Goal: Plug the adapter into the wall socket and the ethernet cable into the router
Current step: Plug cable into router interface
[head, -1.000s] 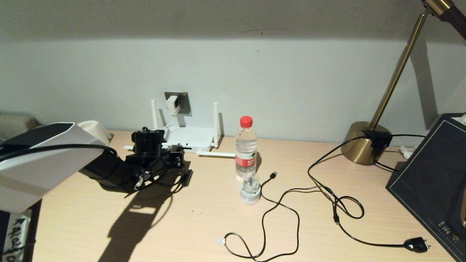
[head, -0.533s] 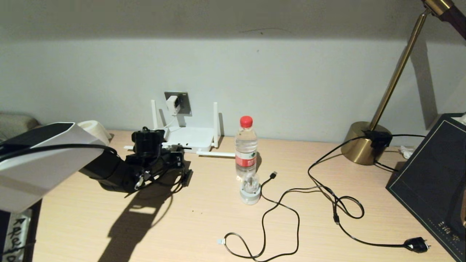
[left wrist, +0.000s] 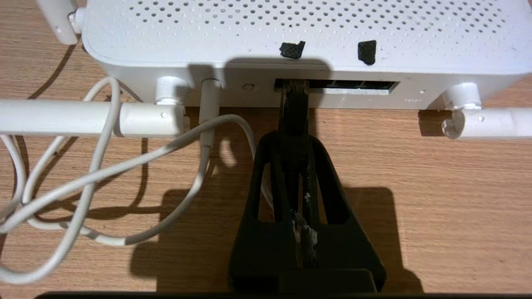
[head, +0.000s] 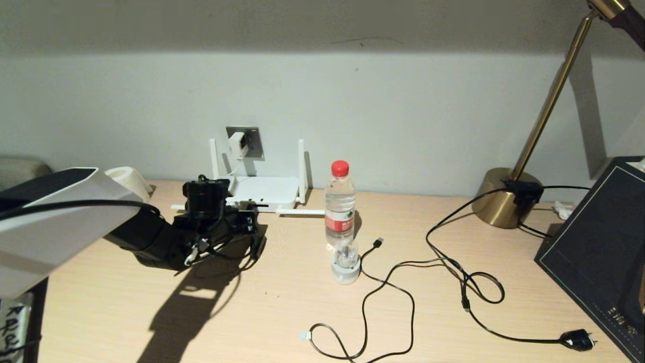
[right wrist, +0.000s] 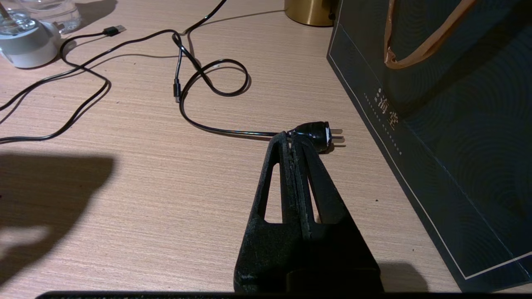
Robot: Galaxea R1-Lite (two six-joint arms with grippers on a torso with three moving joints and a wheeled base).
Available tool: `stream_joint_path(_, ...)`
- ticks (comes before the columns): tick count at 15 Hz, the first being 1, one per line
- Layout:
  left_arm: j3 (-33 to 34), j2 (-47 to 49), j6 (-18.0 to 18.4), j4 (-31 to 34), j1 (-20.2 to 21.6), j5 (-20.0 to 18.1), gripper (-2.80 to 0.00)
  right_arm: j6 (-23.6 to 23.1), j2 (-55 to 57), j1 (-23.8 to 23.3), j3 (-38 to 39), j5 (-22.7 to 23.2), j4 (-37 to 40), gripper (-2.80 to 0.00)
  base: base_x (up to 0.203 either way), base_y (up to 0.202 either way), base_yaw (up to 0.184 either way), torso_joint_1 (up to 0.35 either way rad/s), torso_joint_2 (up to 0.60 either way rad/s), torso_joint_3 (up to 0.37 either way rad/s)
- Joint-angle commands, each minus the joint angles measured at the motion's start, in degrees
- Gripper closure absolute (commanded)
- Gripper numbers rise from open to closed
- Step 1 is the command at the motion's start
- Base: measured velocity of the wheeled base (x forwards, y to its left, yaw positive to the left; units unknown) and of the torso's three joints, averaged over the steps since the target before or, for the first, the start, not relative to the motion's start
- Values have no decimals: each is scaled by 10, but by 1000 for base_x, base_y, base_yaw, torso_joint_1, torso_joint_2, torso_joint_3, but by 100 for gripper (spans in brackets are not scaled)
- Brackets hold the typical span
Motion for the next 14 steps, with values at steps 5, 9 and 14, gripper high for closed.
stream_joint_path(5, 13, -6, -1, 1, 2, 1, 0, 0, 0, 0, 0, 0, 0, 0, 0, 0, 0, 0, 0, 0)
stream_joint_path(9, 13, -6, -1, 1, 3, 1, 0, 0, 0, 0, 0, 0, 0, 0, 0, 0, 0, 0, 0, 0)
stream_joint_path(14, 10, -4, -4, 0, 3, 1, 0, 0, 0, 0, 0, 0, 0, 0, 0, 0, 0, 0, 0, 0)
